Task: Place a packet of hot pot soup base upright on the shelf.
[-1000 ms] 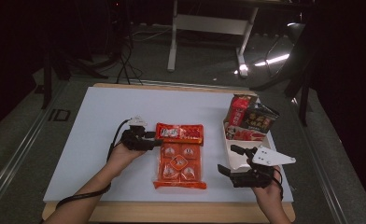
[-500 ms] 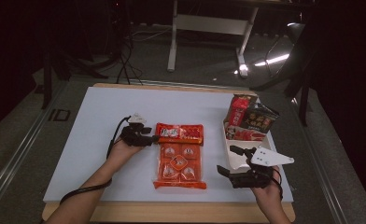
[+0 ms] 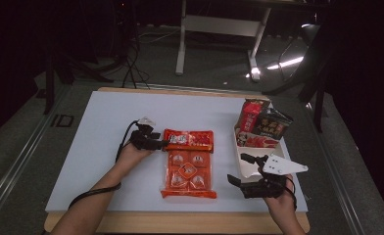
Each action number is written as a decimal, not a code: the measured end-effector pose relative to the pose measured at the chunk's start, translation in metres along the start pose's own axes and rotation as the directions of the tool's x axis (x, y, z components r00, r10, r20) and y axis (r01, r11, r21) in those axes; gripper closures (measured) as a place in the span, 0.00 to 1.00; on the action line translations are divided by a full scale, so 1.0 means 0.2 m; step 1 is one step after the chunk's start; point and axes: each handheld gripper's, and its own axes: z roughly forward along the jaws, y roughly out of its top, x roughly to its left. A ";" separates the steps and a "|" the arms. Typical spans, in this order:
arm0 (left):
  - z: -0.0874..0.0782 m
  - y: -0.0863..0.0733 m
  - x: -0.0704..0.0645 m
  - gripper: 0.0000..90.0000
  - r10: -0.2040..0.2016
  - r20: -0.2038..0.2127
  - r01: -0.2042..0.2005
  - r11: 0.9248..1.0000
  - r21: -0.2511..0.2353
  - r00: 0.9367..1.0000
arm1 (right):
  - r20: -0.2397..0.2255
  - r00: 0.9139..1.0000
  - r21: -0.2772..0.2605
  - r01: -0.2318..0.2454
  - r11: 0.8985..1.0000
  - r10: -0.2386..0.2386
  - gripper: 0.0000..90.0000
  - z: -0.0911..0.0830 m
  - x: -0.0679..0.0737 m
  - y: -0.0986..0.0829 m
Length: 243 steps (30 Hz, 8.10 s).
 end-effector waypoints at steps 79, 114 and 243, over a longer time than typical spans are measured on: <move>-0.13 0.18 -0.24 1.00 0.088 0.106 -0.084 0.995 -0.047 0.990 | 0.013 1.000 -0.003 0.016 1.000 -0.016 0.15 -0.01 0.00 0.01; -0.45 0.23 -0.50 1.00 0.250 0.196 -0.219 0.961 -0.168 0.948 | 0.057 0.998 -0.006 -0.033 0.999 0.033 0.13 -0.01 0.04 0.07; -0.76 -0.42 -0.44 0.01 0.084 0.115 -0.054 0.968 -0.247 0.990 | 0.030 0.981 -0.197 -0.182 0.963 0.192 1.00 -0.52 -0.41 0.59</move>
